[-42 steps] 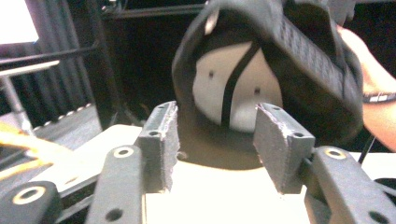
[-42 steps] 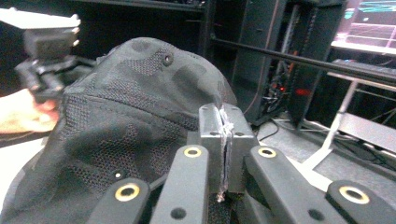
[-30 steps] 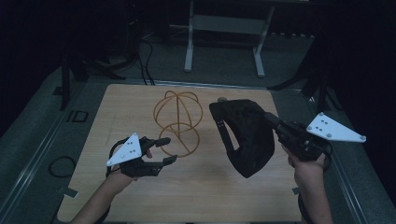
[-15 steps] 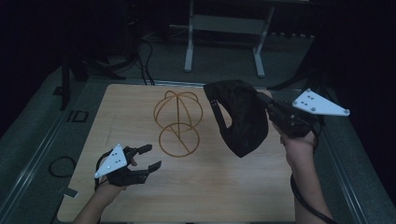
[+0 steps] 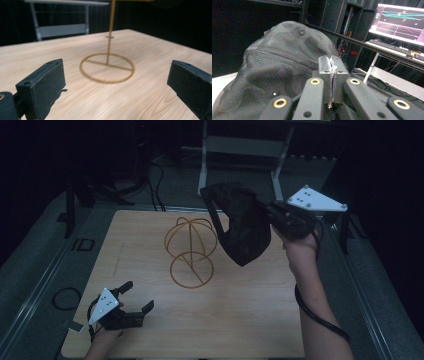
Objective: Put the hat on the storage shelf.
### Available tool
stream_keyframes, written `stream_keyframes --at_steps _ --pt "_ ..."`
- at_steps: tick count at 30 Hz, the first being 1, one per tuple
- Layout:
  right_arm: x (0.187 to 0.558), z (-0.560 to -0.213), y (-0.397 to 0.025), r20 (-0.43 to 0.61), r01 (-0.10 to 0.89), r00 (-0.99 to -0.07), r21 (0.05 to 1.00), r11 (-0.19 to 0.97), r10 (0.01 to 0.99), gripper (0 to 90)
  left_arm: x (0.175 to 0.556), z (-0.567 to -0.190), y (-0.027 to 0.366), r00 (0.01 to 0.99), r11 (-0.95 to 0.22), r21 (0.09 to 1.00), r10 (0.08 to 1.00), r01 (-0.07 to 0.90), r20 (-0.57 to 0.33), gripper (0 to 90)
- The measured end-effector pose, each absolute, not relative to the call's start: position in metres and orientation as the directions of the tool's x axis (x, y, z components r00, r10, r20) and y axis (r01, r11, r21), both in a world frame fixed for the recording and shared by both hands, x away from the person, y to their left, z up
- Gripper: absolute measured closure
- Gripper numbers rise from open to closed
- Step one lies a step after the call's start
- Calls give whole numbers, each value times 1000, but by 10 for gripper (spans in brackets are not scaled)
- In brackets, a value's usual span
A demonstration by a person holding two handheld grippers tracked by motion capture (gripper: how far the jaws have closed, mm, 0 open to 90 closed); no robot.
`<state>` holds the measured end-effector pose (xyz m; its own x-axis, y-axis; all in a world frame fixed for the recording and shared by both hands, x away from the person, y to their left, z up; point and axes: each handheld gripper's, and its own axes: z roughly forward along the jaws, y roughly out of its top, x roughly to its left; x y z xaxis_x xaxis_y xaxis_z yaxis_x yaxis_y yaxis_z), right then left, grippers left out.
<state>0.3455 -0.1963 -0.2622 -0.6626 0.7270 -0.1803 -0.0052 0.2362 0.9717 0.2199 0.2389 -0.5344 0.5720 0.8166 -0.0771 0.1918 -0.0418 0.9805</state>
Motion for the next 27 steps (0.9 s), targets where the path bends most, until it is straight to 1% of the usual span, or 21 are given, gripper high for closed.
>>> stream_keyframes --at_steps 4,12,17,27 --pt "353 -264 -178 -179 5 -680 968 250 711 886 217 -540 244 557 -29 976 825 214 -98 20" --pt "361 -275 -141 -183 26 -718 957 288 672 886 215 -544 248 543 -14 975 832 221 -111 21" --pt "364 -285 -124 -199 39 -730 943 331 654 886 215 -544 251 546 -13 976 831 216 -110 21" --pt "374 -306 -99 -194 90 -760 914 397 620 885 216 -546 253 552 -7 975 825 224 -121 23"
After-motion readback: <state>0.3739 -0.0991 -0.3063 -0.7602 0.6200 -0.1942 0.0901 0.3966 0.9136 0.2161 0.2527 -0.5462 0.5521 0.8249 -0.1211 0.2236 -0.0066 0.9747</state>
